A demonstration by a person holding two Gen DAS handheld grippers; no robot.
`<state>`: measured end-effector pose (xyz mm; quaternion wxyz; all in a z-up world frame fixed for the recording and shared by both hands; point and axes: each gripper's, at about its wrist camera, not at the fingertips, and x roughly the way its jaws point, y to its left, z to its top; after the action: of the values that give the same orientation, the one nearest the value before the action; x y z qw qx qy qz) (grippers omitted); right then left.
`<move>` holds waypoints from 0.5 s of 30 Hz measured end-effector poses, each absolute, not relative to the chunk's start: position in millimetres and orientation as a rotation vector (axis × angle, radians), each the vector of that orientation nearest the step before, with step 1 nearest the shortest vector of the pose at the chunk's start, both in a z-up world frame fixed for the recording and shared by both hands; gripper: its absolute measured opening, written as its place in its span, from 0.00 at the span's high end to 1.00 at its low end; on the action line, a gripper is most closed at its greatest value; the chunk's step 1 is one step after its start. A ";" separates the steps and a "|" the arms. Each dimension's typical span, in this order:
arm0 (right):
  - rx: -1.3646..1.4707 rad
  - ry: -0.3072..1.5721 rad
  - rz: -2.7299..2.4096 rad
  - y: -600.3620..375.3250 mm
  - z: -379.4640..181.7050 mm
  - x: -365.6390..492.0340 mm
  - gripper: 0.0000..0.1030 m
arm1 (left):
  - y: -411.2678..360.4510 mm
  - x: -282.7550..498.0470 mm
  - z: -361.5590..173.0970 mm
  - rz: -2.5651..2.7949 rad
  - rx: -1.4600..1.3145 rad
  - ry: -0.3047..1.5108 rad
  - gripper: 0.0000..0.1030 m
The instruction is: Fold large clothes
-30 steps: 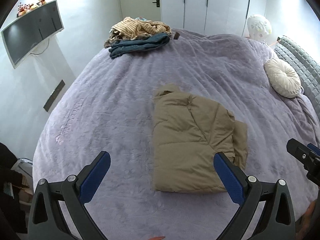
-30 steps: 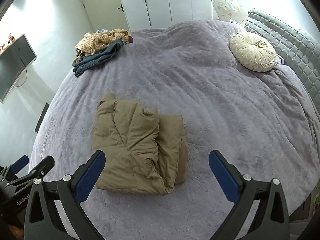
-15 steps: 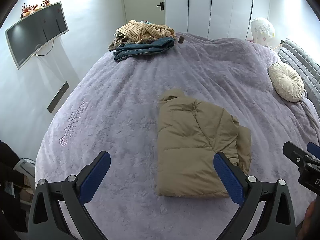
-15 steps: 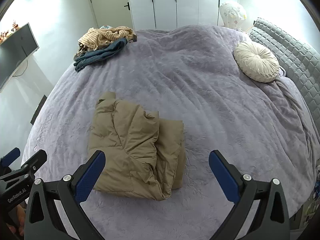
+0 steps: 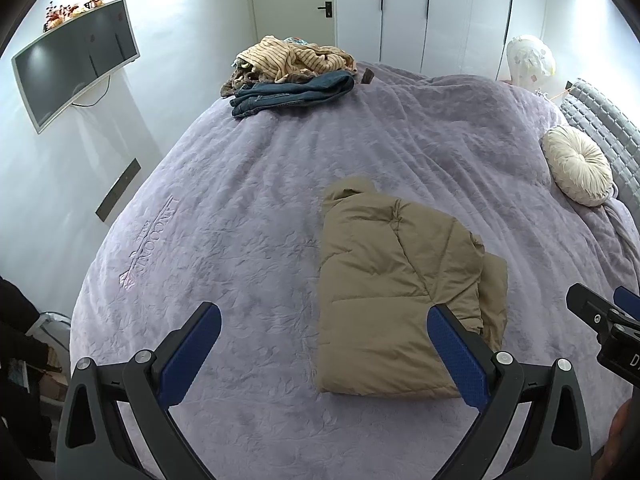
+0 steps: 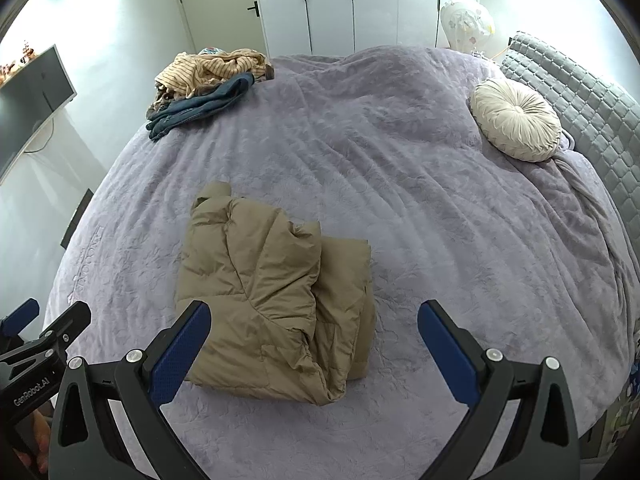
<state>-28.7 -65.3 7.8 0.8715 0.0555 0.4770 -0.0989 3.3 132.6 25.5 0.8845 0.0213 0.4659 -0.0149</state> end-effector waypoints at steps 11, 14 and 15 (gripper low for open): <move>0.126 0.999 -0.220 -67.9 5.8 -31.4 0.00 | 128.9 4.5 21.6 -0.042 0.053 0.978 0.00; 0.127 1.000 -0.220 -68.8 6.0 -31.5 0.00 | 126.9 5.5 20.2 -0.045 0.058 0.981 0.00; 0.127 0.999 -0.220 -69.1 6.0 -31.2 0.00 | 126.6 5.7 19.8 -0.045 0.058 0.981 0.00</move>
<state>-31.2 -69.1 6.0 0.8700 0.0607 0.4778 -0.1054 5.7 126.6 19.8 0.8815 0.0276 0.4709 -0.0218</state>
